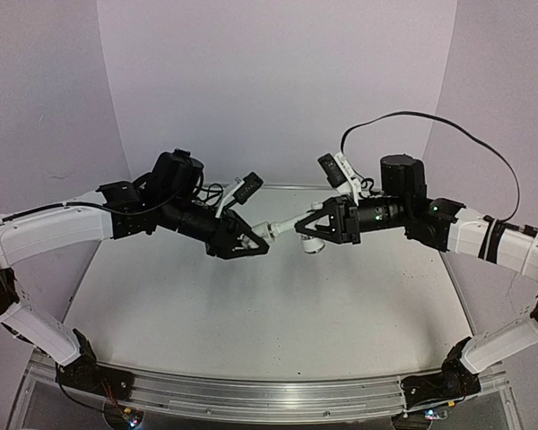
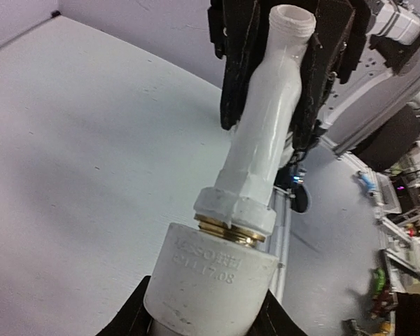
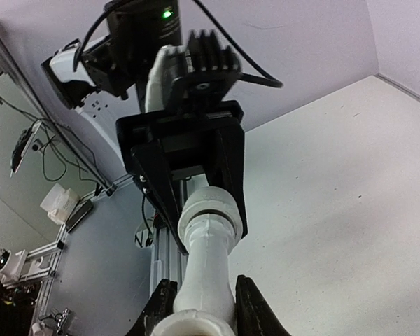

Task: Install the water faucets

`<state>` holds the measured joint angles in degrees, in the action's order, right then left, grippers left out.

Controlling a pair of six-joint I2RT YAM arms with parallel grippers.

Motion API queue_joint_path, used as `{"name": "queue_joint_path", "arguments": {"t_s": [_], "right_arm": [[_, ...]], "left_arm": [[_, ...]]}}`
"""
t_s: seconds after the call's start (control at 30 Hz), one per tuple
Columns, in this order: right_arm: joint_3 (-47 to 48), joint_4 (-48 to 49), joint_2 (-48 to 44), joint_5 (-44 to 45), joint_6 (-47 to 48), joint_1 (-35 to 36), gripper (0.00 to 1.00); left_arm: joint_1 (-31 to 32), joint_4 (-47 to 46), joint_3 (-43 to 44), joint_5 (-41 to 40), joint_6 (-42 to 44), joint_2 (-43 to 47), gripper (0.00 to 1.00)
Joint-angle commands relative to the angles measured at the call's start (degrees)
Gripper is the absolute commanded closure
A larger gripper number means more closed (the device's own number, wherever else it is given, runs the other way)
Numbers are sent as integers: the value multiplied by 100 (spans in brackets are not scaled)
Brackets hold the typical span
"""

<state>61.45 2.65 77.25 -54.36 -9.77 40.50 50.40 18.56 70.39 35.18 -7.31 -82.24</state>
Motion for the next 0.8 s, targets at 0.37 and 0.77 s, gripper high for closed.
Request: {"name": "queue_joint_path", "arguments": {"t_s": [0.37, 0.77], "right_arm": [[872, 469, 541, 1334, -3776, 135, 100], [790, 1097, 742, 1874, -5976, 134, 100]], "left_arm": [[-48, -2894, 305, -3212, 5377, -355, 100], [-171, -7918, -65, -2814, 8904, -1229, 100]]}}
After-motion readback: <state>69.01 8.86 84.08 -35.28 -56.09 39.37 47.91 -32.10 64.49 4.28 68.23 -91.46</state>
